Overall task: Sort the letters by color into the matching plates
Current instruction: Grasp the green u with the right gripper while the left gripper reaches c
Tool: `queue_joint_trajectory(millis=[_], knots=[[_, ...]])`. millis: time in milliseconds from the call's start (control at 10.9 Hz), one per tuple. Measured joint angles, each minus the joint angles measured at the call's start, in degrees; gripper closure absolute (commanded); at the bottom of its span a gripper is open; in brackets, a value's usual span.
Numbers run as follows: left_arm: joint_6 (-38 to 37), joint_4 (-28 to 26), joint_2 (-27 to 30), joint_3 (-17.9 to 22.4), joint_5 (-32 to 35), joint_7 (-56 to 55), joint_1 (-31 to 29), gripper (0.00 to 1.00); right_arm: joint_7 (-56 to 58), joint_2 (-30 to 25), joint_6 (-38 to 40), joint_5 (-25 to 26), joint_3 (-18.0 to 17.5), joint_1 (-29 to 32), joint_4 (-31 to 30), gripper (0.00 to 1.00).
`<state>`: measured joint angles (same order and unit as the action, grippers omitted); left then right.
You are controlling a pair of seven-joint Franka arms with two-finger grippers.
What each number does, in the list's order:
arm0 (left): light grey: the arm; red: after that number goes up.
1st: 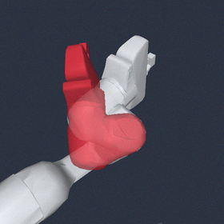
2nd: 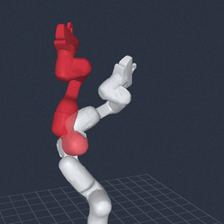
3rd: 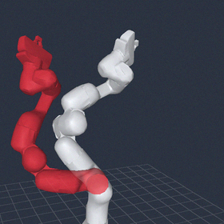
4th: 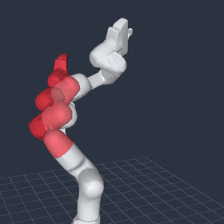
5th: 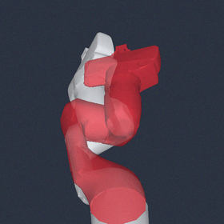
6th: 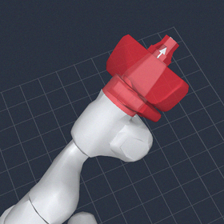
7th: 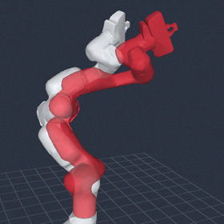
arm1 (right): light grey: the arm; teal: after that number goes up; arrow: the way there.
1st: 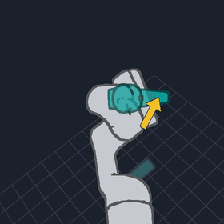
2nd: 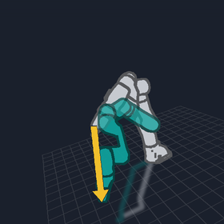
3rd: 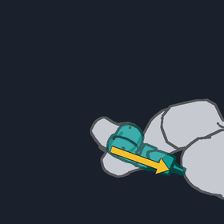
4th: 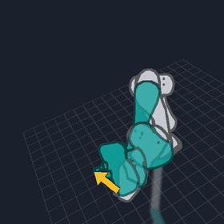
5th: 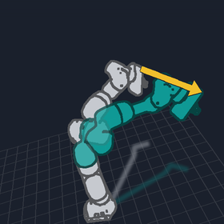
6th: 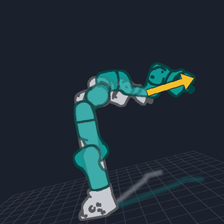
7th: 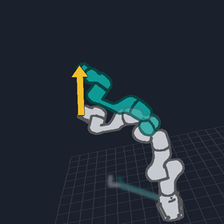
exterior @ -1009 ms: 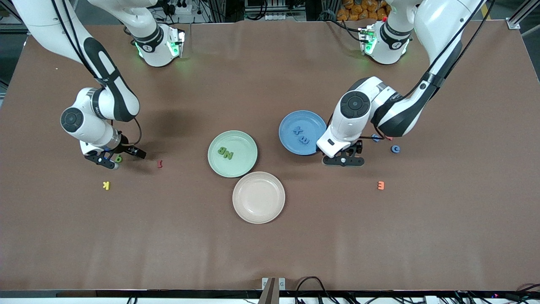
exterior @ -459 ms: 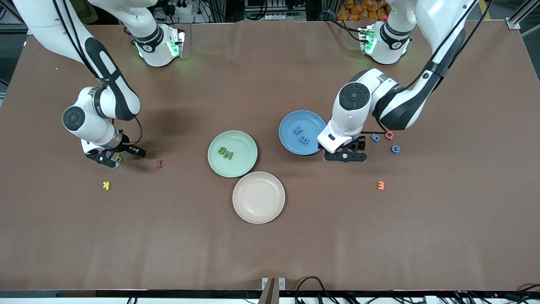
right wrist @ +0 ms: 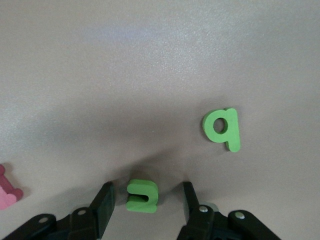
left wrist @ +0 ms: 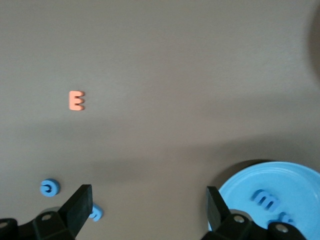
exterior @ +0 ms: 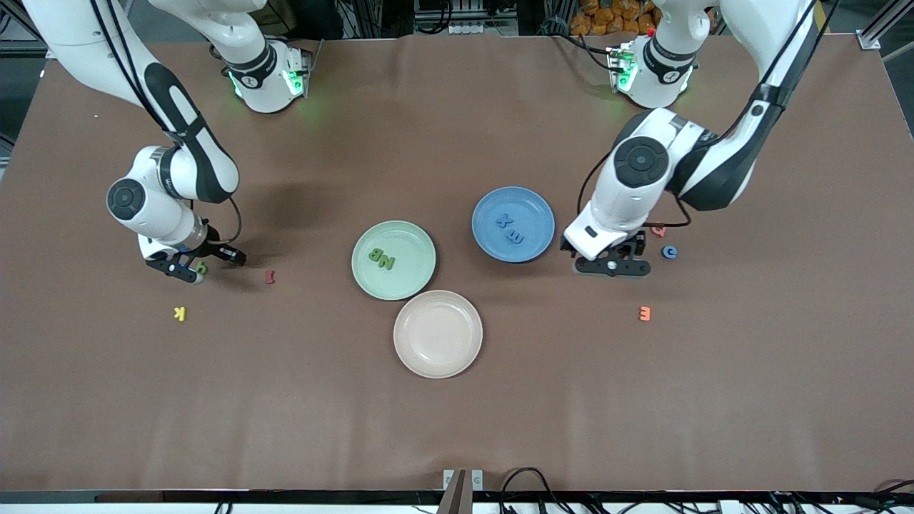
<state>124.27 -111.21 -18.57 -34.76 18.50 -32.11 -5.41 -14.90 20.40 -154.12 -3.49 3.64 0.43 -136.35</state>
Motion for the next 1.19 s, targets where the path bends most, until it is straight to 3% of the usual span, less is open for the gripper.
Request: queue_joint_trajectory(millis=[550, 1192], knots=[[7.6, -11.15, 4.24, 4.53, -1.56, 5.65, 1.5, 0.0, 0.02, -0.31, -0.05, 0.0, -0.07, -0.01, -0.12, 0.54], [17.4, -19.98, 5.05, 5.21, -1.57, 9.41, 1.26, 0.0, 0.05, -0.53, -0.1, 0.0, -0.12, -0.01, -0.28, 0.67]])
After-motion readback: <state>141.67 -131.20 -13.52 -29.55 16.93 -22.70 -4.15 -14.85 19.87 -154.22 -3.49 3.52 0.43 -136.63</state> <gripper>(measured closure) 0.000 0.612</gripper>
